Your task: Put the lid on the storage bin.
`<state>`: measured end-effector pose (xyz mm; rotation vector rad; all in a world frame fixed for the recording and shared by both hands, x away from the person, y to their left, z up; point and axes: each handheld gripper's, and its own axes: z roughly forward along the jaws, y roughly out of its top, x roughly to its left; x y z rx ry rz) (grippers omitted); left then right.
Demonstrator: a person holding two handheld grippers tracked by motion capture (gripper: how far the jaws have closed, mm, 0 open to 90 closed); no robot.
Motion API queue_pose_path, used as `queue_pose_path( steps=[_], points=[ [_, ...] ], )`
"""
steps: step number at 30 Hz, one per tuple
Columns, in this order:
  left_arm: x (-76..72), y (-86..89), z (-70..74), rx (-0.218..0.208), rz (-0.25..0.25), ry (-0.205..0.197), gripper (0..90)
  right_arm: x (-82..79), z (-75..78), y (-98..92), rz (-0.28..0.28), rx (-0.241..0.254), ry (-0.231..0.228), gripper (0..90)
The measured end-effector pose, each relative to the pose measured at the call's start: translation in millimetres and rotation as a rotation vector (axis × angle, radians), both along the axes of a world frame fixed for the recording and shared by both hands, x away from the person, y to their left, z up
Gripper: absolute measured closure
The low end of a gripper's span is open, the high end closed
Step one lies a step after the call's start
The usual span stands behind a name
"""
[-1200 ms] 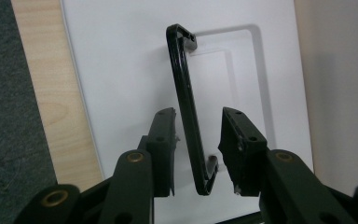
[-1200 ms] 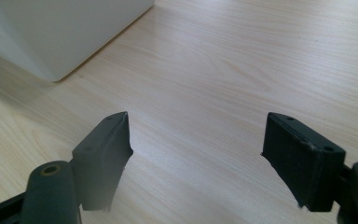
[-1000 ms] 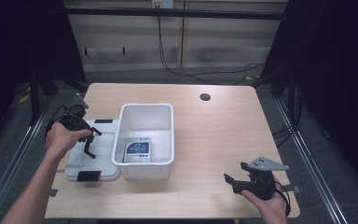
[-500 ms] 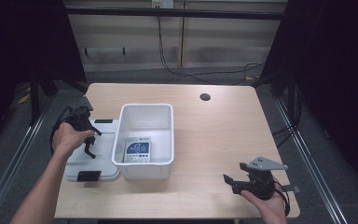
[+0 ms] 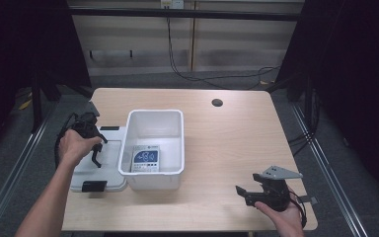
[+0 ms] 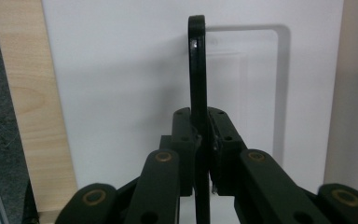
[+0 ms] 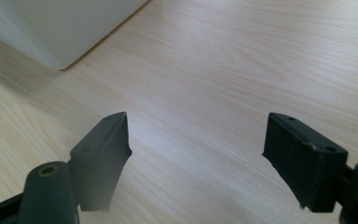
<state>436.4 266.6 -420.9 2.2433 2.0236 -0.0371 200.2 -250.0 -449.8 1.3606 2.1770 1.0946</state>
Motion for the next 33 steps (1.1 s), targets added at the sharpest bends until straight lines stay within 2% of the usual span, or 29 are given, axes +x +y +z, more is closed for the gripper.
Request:
queue_pose_path(
  steps=[3, 9, 12, 27, 29, 31, 33],
  points=[
    [0.0, -0.5, 0.4, -0.008, 0.008, -0.007, 83.6, -0.2, 0.1, -0.4, 0.000, -0.002, -0.004, 22.0],
    [0.2, -1.3, 2.8, 0.015, -0.002, 0.013, 84.7, -0.2, 0.3, -0.2, 0.000, -0.002, -0.004, 22.0],
    [-0.2, -1.2, 4.4, 0.013, -0.007, 0.012, 84.7, 0.0, 0.3, -0.1, -0.001, -0.002, -0.002, 22.0],
    [-4.7, 6.8, 20.1, 0.019, -0.028, 0.014, 84.7, -0.3, 0.3, -0.1, 0.001, -0.003, -0.003, 21.9],
    [-6.2, 7.6, 22.8, 0.026, -0.022, 0.006, 84.7, -0.2, 0.3, -0.3, 0.001, -0.004, -0.003, 22.0],
    [-6.4, 9.8, 27.4, 0.044, -0.033, 0.025, 84.8, 0.1, 0.2, -0.3, -0.003, 0.001, -0.001, 22.0],
    [-7.0, 11.1, 30.3, 0.052, -0.029, 0.022, 84.7, -0.3, 0.4, -0.3, -0.001, -0.002, -0.003, 22.0]
  ],
)
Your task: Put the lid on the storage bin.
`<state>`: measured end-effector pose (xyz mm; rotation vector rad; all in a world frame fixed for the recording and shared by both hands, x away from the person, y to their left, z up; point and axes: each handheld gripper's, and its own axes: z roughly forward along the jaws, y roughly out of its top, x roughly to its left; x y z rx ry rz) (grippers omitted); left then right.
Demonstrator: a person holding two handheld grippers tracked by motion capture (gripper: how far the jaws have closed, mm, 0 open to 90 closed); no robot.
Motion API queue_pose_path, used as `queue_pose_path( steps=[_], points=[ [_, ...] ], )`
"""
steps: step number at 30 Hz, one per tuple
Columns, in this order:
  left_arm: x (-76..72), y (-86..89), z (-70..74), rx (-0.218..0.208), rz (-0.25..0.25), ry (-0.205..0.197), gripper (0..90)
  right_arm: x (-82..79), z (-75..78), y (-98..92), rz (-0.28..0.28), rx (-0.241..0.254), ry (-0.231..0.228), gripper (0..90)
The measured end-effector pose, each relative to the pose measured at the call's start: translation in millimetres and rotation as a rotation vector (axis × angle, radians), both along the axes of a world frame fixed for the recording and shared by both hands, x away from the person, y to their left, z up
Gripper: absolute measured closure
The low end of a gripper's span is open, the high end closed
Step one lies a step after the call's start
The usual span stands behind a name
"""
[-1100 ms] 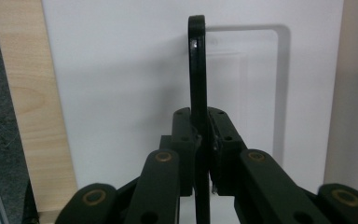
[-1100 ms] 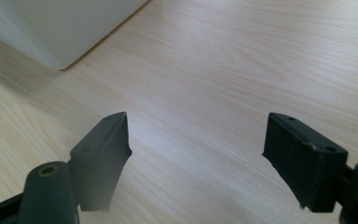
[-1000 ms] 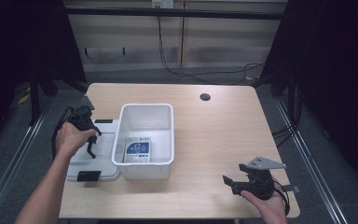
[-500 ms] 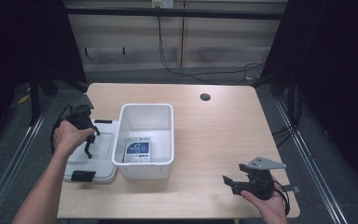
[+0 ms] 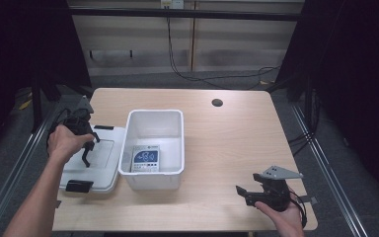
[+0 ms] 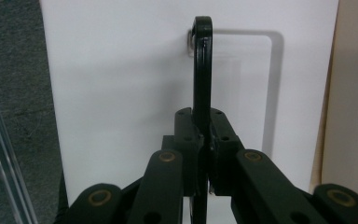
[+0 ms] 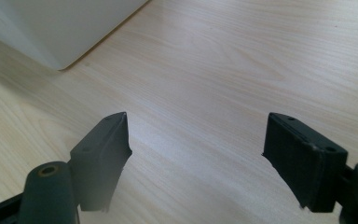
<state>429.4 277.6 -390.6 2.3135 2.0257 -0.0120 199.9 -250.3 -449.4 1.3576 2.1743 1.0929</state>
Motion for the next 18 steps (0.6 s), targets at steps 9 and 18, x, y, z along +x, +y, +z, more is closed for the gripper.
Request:
queue_pose_path(
  steps=[9, 18],
  points=[
    [-3.4, 0.3, 16.5, -0.013, -0.024, 0.003, 84.7, 0.3, -0.3, -0.2, -0.001, -0.001, 0.004, 22.0],
    [-4.8, 0.0, 30.1, -0.016, -0.041, 0.017, 84.7, 0.3, -0.4, -0.4, -0.002, -0.001, 0.004, 22.0]
  ],
)
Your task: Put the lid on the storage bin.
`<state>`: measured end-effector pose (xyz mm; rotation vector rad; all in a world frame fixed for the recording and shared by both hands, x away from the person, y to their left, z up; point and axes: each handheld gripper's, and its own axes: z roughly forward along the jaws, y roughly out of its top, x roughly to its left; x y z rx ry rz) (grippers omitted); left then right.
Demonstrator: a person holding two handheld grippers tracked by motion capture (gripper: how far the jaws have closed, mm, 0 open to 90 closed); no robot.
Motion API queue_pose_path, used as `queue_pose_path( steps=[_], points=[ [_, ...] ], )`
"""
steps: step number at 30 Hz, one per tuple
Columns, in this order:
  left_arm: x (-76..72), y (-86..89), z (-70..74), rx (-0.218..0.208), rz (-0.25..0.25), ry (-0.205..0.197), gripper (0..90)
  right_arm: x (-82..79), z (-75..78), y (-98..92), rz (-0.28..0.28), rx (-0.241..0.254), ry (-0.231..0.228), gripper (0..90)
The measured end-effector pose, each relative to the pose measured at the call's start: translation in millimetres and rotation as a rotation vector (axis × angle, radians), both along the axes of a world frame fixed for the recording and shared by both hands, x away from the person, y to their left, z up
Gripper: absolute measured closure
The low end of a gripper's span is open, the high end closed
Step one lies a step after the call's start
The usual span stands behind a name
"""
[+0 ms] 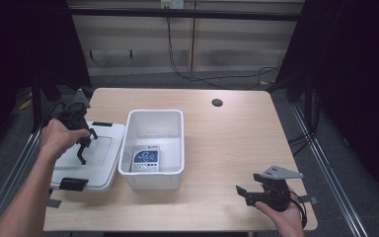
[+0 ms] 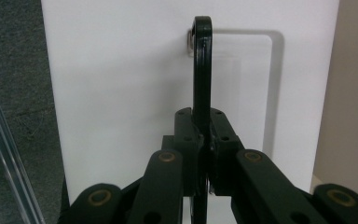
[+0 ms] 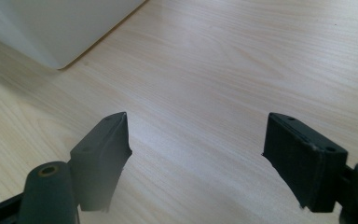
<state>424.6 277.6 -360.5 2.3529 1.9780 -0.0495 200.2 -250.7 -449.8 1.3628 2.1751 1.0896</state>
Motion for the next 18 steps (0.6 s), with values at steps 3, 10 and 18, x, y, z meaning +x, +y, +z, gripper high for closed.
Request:
queue_pose_path(
  steps=[3, 10, 18],
  points=[
    [-0.1, 0.2, 7.4, 0.001, -0.010, 0.001, 84.8, -0.4, 0.1, 0.4, -0.002, -0.001, 0.006, 22.0],
    [-2.2, 2.4, 24.4, -0.009, -0.013, -0.020, 84.7, -0.4, 0.0, 0.6, -0.003, -0.001, 0.008, 22.0],
    [-3.8, 6.7, 33.6, -0.017, 0.007, -0.040, 84.7, 0.2, -0.2, 0.9, 0.003, -0.001, 0.002, 21.9]
  ],
)
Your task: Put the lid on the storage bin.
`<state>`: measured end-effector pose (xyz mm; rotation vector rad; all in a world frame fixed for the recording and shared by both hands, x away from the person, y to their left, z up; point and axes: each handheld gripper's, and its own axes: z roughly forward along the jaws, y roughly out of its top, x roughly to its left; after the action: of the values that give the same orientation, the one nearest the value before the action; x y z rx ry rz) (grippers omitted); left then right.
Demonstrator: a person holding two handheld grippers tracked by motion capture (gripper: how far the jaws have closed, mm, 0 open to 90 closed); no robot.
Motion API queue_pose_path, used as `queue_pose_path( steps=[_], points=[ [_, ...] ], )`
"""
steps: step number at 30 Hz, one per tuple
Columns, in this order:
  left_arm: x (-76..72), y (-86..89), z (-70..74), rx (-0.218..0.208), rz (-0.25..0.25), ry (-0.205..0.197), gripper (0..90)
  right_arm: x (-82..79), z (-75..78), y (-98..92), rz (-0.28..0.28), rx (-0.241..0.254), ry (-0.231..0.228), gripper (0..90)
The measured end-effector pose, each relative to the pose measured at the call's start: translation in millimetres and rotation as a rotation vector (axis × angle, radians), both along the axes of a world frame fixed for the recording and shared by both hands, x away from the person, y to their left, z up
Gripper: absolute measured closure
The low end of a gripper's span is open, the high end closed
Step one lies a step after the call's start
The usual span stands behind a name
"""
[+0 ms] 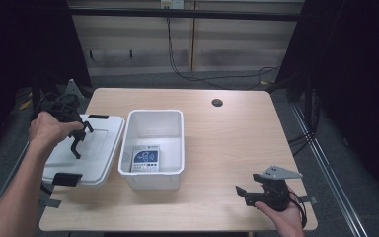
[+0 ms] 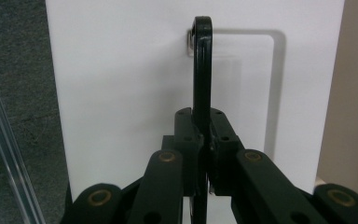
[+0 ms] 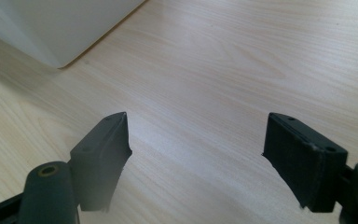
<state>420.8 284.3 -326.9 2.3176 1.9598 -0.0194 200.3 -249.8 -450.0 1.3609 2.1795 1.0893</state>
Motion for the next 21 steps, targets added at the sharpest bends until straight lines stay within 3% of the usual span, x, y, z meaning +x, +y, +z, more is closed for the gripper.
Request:
queue_pose_path(
  steps=[14, 21],
  points=[
    [-3.7, 0.6, 28.5, -0.018, -0.001, -0.030, 84.7, -0.6, 0.2, -0.1, -0.006, 0.002, 0.005, 22.0],
    [-3.9, -8.0, 43.4, -0.017, -0.020, -0.035, 84.7, -0.4, 0.0, 0.1, -0.002, -0.003, 0.005, 22.0]
  ],
)
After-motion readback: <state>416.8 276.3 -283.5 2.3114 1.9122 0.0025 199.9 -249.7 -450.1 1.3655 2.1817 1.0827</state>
